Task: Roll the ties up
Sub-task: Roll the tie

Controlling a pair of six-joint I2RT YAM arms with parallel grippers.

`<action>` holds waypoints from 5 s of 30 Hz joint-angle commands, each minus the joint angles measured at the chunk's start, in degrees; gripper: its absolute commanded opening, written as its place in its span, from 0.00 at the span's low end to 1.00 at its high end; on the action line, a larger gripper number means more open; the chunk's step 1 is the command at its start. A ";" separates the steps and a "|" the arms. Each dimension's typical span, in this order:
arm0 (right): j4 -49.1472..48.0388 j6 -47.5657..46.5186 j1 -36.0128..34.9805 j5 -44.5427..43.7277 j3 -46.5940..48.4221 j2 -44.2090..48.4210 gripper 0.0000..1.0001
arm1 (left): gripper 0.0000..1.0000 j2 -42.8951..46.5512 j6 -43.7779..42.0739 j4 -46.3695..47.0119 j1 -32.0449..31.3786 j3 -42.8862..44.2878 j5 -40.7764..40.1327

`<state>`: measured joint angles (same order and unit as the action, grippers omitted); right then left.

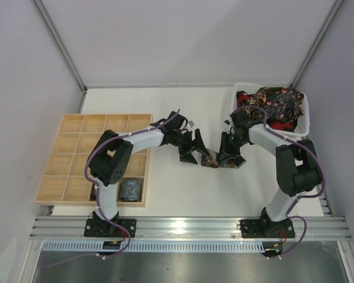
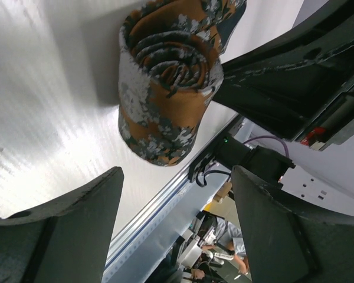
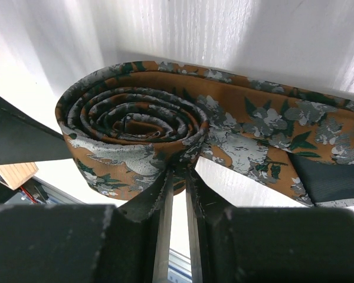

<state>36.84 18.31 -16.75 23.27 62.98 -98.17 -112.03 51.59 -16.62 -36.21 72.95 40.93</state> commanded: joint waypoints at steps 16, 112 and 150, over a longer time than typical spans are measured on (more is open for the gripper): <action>-5.20 1.73 1.28 -0.24 -0.23 -2.11 0.20 | 0.78 -7.32 -2.29 -4.12 -3.08 15.29 1.00; -4.85 14.48 6.47 -7.09 -8.67 16.43 0.18 | 0.81 -0.31 -1.93 -6.75 -6.16 20.22 -6.91; -6.95 37.68 -4.07 -10.35 -28.00 25.66 0.12 | 0.16 -25.96 -22.15 -17.40 -6.07 42.55 -21.77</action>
<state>32.23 54.02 -19.77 14.06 35.05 -72.05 -138.98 30.81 -36.45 -42.44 117.34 18.33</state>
